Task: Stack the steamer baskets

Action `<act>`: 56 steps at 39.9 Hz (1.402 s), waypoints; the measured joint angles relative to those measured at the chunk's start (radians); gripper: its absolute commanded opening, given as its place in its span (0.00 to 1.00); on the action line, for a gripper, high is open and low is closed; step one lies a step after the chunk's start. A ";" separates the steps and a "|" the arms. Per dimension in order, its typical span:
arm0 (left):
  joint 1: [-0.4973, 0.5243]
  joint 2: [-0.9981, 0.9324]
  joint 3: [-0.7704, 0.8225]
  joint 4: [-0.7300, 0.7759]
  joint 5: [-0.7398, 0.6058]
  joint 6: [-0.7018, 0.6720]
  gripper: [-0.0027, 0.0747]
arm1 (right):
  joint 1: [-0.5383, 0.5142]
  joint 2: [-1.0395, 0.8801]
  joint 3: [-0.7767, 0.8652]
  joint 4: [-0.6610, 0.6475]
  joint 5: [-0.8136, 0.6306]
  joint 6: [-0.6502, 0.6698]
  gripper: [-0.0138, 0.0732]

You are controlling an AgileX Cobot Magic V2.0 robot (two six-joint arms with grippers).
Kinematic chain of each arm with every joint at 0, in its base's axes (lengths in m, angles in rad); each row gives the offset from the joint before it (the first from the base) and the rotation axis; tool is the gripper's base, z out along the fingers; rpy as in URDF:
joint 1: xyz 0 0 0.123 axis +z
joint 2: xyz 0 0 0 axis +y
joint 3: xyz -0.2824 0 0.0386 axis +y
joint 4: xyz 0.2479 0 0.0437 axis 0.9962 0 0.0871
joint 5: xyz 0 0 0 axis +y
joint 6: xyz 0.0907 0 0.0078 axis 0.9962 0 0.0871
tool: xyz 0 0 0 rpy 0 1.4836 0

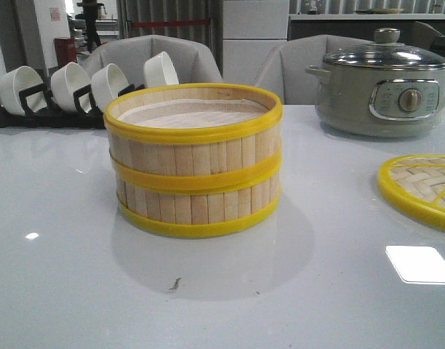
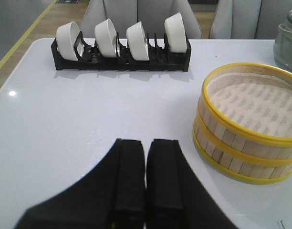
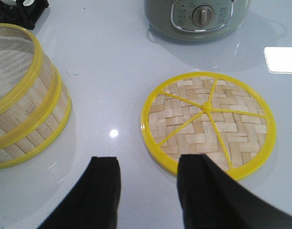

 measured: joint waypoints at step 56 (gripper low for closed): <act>0.000 0.000 0.002 0.004 -0.003 -0.002 0.14 | 0.000 0.138 -0.085 0.000 0.142 -0.002 0.53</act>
